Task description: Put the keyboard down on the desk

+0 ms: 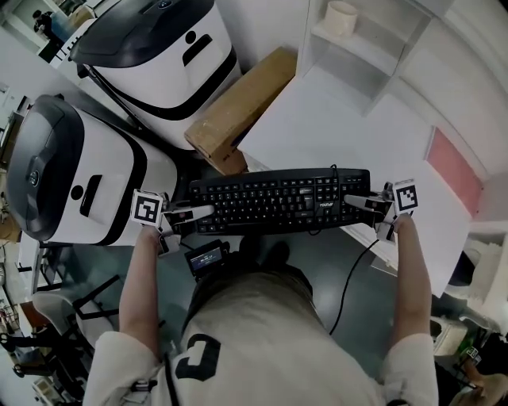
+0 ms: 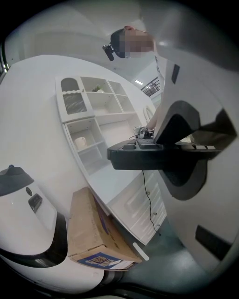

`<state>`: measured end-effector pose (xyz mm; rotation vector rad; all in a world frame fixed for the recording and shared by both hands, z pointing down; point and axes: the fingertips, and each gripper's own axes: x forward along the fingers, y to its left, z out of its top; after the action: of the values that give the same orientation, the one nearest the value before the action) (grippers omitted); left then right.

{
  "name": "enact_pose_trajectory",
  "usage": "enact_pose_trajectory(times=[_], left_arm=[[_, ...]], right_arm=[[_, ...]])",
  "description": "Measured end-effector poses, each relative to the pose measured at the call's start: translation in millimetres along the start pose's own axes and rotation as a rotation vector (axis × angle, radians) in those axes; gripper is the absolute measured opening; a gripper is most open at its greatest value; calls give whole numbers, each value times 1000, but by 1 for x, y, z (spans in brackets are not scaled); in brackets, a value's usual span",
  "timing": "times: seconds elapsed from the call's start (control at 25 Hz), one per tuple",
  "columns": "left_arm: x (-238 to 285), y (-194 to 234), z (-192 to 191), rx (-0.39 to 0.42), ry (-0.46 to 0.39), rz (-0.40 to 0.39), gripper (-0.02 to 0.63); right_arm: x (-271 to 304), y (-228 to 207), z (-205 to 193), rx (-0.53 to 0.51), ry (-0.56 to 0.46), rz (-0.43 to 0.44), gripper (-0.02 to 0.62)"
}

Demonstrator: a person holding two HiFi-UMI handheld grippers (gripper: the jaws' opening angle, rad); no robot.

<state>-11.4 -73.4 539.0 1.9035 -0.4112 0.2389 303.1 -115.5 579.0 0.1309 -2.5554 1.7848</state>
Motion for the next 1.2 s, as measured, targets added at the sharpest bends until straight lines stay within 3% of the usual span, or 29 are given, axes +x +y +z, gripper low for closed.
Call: enact_pose_trajectory(times=[0.52, 0.84, 1.0, 1.2], left_arm=[[9, -2, 35, 116, 134, -118, 98], [18, 12, 39, 147, 236, -188, 101], [36, 1, 42, 177, 300, -233, 104], [65, -14, 47, 228, 359, -236, 112]], right_arm=[[-13, 33, -21, -6, -180, -136, 121], [-14, 50, -48, 10, -274, -224, 123], [-26, 62, -69, 32, -364, -265, 123], [-56, 65, -91, 25, -436, -311, 124]])
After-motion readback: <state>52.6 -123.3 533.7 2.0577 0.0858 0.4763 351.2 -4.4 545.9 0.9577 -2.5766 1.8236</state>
